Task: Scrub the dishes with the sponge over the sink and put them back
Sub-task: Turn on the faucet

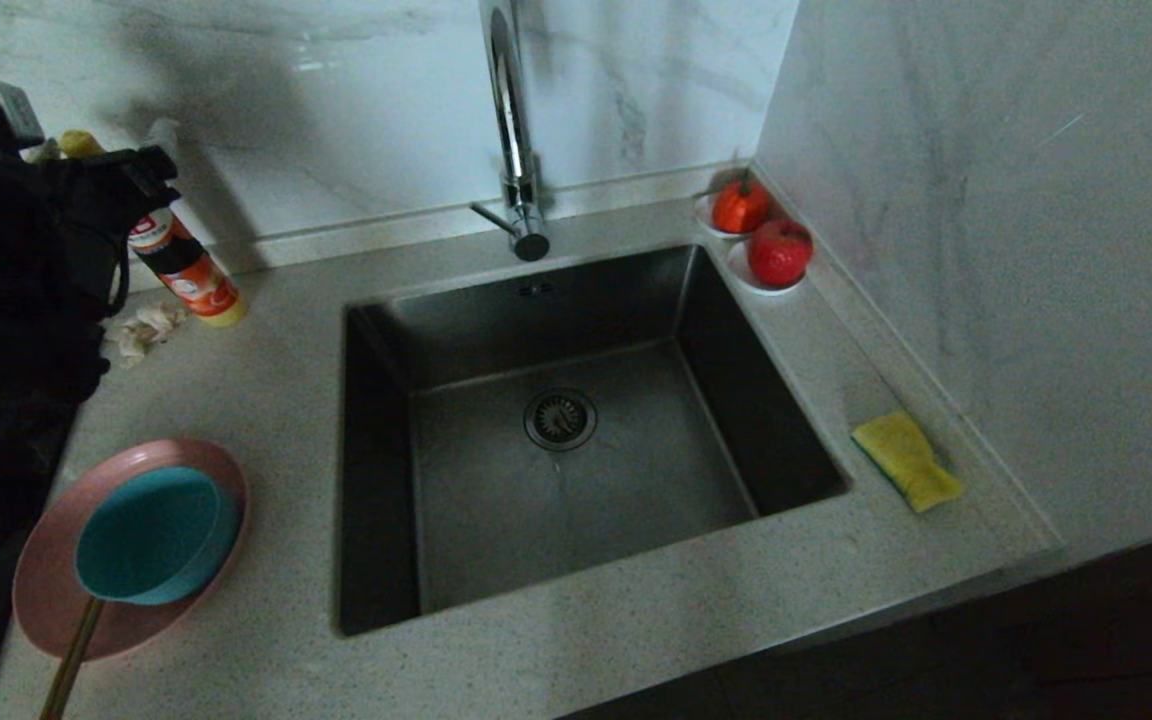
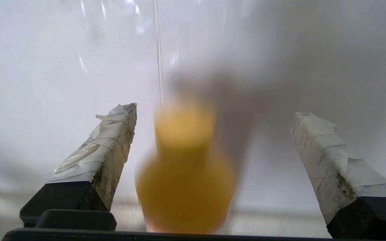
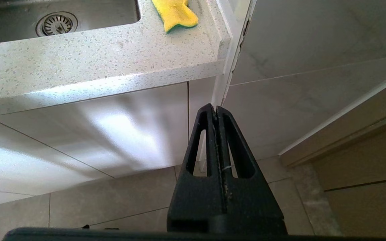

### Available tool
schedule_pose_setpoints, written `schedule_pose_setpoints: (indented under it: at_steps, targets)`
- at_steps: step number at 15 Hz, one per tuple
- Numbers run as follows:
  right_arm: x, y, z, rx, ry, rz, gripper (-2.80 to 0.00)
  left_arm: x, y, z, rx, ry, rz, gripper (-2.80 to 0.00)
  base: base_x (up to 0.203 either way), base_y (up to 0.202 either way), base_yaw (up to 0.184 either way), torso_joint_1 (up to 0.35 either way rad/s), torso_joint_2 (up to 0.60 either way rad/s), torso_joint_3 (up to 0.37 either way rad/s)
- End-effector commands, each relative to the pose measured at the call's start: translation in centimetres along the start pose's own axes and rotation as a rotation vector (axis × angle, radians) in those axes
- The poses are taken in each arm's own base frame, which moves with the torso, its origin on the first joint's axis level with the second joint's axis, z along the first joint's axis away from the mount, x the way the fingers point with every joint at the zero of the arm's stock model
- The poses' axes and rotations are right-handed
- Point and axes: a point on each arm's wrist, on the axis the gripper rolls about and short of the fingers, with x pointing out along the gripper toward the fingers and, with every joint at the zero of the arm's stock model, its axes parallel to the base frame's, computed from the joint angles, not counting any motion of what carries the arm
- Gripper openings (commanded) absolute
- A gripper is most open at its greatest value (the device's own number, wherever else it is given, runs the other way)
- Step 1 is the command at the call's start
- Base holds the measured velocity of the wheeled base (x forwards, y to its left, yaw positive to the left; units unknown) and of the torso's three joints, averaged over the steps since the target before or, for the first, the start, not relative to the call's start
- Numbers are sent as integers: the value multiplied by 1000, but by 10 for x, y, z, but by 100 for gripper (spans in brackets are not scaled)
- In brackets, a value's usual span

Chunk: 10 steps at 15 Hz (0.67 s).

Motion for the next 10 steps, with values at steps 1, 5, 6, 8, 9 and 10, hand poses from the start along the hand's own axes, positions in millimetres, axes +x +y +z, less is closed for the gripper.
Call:
schedule_pose_setpoints:
  at_steps: [1, 5, 6, 8, 9, 10]
  targets:
    - [0, 0, 0, -1, 0, 2, -280, -6, -3, 62, -10, -100, -6, 0, 0, 0, 0, 0, 0, 0]
    - [0, 0, 0, -1, 0, 0, -280, -26, -7, 141, -2, -144, -9, 0, 0, 0, 0, 0, 0, 0]
    - [0, 0, 0, -1, 0, 0, -280, -33, -8, 156, 8, -120, -10, 0, 0, 0, 0, 0, 0, 0]
    - [0, 0, 0, -1, 0, 2, -280, -51, -8, 186, 19, -64, -9, 0, 0, 0, 0, 0, 0, 0]
    - [0, 0, 0, -1, 0, 0, -280, -62, -8, 200, 22, -47, -8, 0, 0, 0, 0, 0, 0, 0]
    - [0, 0, 0, -1, 0, 0, -280, -75, -7, 213, 31, -25, -5, 0, 0, 0, 0, 0, 0, 0]
